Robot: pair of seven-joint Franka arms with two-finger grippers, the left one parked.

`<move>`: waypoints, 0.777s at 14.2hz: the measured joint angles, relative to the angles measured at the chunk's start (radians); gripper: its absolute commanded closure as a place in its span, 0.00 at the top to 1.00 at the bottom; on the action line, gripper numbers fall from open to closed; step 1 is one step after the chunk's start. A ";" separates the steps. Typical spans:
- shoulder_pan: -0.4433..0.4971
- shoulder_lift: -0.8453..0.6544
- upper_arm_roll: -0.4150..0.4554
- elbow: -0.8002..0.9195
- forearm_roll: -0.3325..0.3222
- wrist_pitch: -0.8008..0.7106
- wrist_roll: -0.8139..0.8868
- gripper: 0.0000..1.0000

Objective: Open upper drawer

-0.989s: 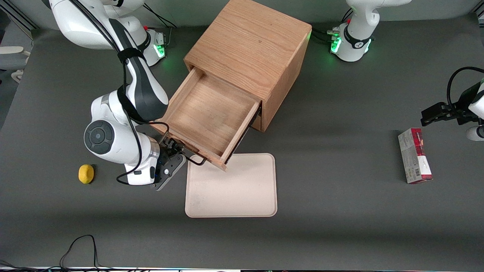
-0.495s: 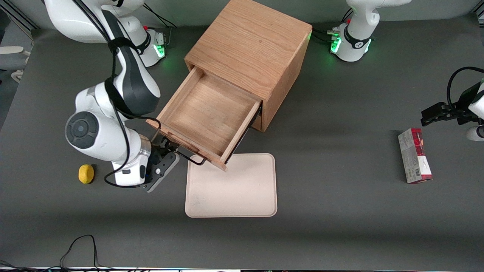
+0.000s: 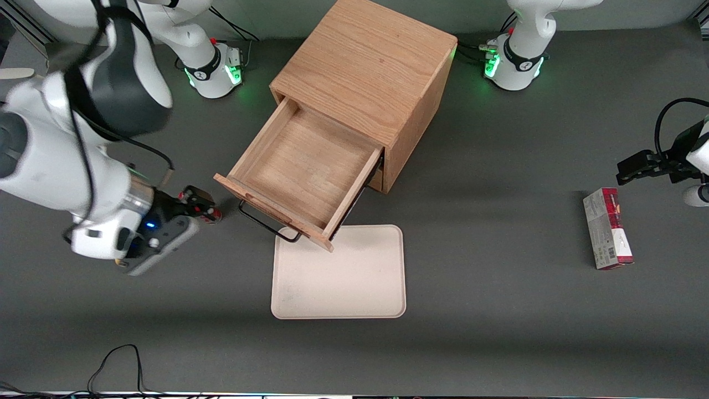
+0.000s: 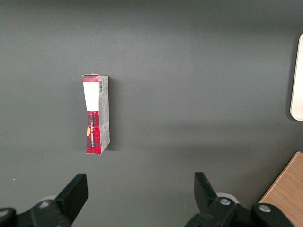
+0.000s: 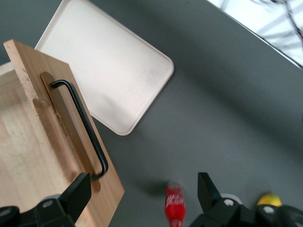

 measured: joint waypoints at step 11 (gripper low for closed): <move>-0.071 -0.122 -0.177 -0.052 -0.002 -0.131 0.225 1.00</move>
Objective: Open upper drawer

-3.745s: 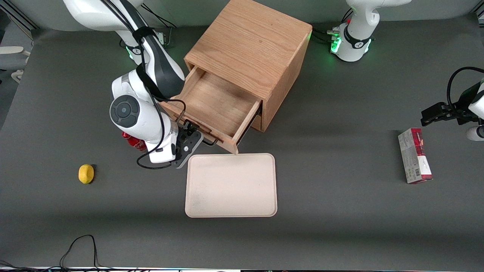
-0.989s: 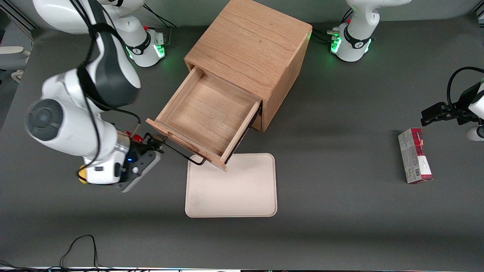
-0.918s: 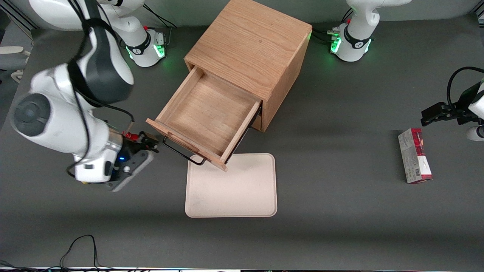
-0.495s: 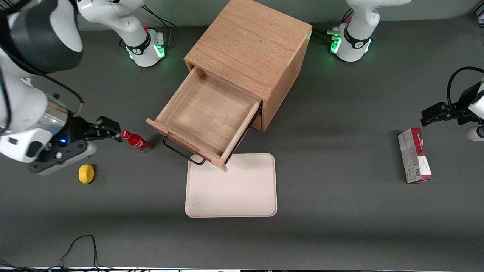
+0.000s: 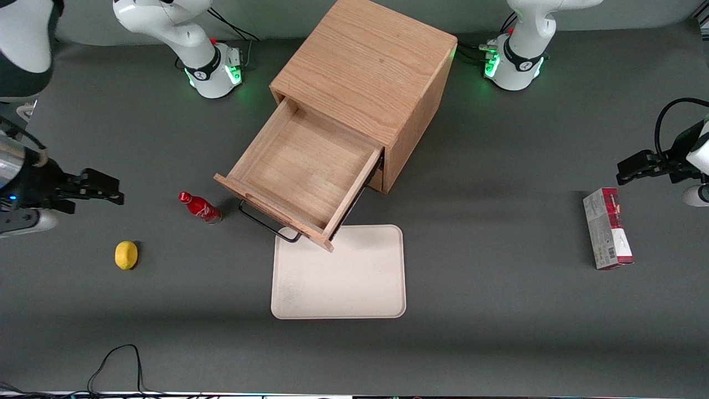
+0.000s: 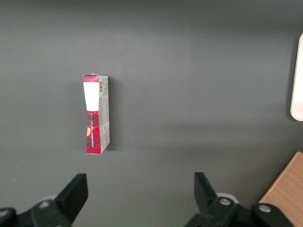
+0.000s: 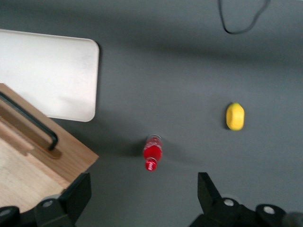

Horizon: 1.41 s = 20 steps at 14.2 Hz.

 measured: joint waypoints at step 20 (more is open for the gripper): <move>-0.318 -0.255 0.329 -0.396 -0.177 0.228 0.022 1.00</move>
